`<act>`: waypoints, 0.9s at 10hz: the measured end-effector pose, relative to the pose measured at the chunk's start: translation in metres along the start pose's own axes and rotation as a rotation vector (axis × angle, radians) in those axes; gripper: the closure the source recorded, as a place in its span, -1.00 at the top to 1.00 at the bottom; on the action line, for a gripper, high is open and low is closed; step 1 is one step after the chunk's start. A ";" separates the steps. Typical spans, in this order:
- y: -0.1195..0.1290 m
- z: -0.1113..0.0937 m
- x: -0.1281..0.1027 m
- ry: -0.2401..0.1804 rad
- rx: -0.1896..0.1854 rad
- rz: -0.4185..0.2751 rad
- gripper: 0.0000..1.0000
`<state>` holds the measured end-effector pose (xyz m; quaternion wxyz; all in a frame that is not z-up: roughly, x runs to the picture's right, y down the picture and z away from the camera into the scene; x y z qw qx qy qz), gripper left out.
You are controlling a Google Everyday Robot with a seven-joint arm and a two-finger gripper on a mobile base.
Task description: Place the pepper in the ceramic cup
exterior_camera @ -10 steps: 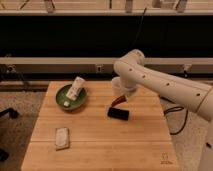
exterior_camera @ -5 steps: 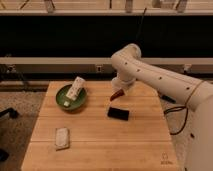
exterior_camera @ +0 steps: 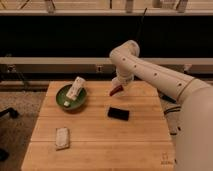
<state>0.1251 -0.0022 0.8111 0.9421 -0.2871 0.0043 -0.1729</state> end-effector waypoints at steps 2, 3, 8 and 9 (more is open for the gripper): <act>-0.007 0.001 0.003 0.002 0.006 0.002 -0.97; -0.018 0.000 0.002 0.002 0.016 -0.002 -0.97; -0.034 0.005 0.014 0.007 0.026 0.006 -0.97; -0.037 0.005 0.016 0.007 0.031 0.007 -0.97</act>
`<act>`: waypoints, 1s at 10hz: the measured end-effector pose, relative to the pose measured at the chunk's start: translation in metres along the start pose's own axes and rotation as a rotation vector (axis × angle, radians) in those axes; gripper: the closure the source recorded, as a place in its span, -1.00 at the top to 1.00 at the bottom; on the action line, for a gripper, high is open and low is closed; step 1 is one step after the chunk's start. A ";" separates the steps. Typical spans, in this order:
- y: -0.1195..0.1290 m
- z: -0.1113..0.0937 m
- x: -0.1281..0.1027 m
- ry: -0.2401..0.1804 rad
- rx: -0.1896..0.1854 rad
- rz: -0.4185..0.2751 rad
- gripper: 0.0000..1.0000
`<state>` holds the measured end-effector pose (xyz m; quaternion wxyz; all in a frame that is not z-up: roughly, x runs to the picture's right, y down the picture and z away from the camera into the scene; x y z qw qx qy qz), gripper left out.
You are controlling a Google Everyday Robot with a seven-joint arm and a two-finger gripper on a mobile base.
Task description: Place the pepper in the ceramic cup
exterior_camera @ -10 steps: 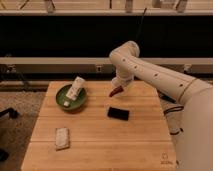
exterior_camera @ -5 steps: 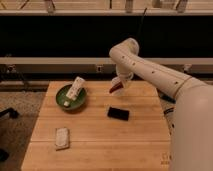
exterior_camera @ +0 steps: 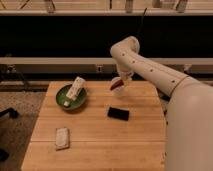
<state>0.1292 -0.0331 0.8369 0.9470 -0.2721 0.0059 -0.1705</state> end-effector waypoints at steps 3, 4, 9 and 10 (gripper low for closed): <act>-0.002 0.000 0.002 0.001 0.012 -0.001 -0.97; -0.004 -0.001 0.002 0.001 0.016 -0.002 -0.95; -0.004 0.000 0.004 0.005 0.025 -0.009 -0.58; -0.005 0.000 0.005 0.005 0.028 -0.010 -0.58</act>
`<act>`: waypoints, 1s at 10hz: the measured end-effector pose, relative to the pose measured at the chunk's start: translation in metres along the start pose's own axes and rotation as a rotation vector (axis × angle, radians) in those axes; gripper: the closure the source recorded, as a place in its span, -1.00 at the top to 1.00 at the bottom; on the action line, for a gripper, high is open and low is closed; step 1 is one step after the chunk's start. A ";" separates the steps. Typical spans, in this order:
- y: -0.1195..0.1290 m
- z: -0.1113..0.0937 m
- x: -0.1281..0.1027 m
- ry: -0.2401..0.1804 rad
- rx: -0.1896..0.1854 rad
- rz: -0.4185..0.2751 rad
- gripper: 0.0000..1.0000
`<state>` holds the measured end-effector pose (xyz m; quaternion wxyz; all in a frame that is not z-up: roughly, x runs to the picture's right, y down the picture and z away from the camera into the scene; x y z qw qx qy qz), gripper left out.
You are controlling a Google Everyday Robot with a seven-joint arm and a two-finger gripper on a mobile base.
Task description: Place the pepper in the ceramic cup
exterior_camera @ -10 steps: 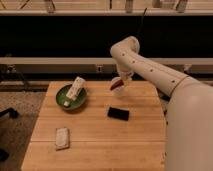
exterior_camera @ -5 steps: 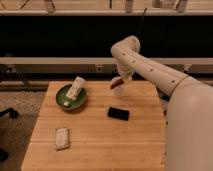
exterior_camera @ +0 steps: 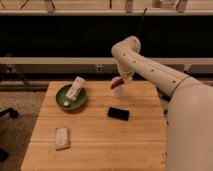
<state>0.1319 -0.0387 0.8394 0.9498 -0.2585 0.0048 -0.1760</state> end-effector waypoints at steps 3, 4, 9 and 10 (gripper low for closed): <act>-0.002 0.000 0.001 0.001 0.008 -0.004 -0.68; -0.003 0.000 0.001 0.001 0.010 -0.006 -0.69; -0.005 -0.001 0.002 0.007 0.019 -0.016 -0.52; -0.005 -0.001 0.002 0.008 0.021 -0.019 -0.52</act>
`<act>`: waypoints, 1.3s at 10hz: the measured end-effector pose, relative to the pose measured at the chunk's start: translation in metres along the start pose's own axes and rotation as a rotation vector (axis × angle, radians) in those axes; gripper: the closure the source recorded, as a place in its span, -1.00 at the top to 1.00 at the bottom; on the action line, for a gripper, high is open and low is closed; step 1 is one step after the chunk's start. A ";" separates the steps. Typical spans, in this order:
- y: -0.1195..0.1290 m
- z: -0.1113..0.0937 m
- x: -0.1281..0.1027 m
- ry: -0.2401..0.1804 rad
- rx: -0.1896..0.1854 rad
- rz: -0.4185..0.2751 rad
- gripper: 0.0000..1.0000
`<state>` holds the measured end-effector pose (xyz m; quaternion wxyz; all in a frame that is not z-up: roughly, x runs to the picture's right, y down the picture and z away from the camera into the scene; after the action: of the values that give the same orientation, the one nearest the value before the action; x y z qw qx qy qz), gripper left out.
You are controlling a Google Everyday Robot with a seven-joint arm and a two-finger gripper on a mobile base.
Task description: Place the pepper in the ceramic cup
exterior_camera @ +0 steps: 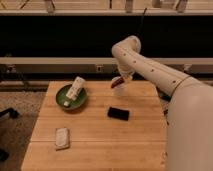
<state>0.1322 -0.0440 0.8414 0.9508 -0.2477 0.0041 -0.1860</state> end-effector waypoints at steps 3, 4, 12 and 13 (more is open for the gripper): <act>-0.002 0.000 0.001 0.004 0.007 -0.007 -0.52; -0.002 0.000 0.001 0.005 0.010 -0.009 -0.52; -0.006 0.000 0.002 0.011 0.025 -0.028 -0.52; -0.007 0.000 0.002 0.012 0.028 -0.031 -0.52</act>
<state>0.1318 -0.0508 0.8446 0.9512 -0.2333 0.0034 -0.2021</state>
